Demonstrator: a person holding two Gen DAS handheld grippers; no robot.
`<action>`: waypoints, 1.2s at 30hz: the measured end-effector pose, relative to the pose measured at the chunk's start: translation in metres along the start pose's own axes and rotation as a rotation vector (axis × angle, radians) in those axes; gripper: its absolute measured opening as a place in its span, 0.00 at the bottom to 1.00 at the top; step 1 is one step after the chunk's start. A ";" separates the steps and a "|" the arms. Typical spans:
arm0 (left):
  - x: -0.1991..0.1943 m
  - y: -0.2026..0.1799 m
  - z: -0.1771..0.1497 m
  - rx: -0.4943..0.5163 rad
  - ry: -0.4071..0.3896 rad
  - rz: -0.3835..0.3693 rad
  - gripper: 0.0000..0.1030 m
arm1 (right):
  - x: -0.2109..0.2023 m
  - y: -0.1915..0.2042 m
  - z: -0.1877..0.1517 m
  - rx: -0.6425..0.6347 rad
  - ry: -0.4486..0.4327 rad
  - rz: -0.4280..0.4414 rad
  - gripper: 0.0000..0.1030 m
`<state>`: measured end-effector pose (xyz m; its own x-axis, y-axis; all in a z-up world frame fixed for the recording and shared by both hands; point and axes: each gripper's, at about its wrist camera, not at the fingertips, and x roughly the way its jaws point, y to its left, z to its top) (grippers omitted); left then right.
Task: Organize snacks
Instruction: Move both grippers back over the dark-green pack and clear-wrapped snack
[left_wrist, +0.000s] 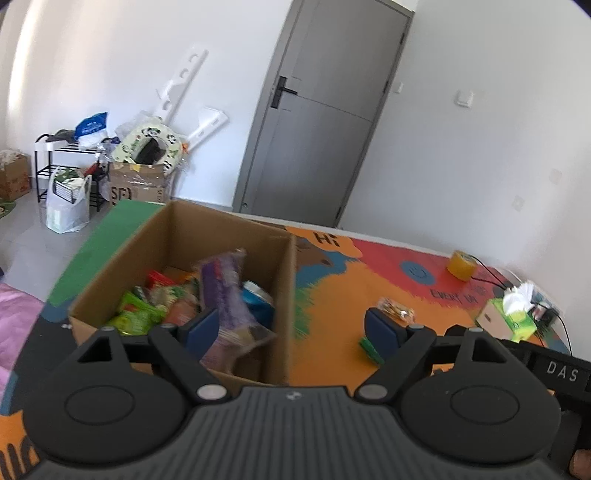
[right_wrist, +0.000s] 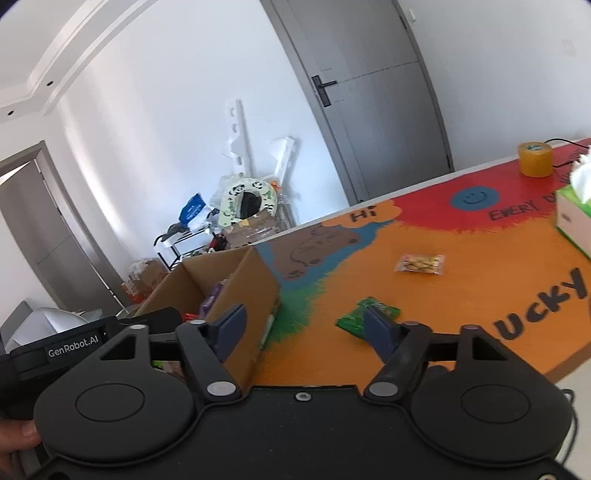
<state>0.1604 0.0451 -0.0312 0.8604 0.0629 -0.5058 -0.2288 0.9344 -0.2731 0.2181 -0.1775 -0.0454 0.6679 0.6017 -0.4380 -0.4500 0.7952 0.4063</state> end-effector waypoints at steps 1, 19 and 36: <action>0.001 -0.004 -0.001 0.007 0.009 -0.005 0.83 | -0.002 -0.004 -0.001 0.004 -0.001 -0.006 0.76; 0.026 -0.060 -0.014 0.079 0.058 -0.064 0.83 | -0.016 -0.072 0.000 0.092 -0.016 -0.068 0.88; 0.097 -0.091 -0.017 0.170 0.109 -0.064 0.82 | 0.009 -0.109 0.009 0.131 -0.014 -0.109 0.87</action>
<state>0.2567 -0.0399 -0.0690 0.8142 -0.0283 -0.5799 -0.0874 0.9815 -0.1705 0.2782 -0.2599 -0.0865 0.7173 0.5108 -0.4739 -0.2940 0.8385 0.4588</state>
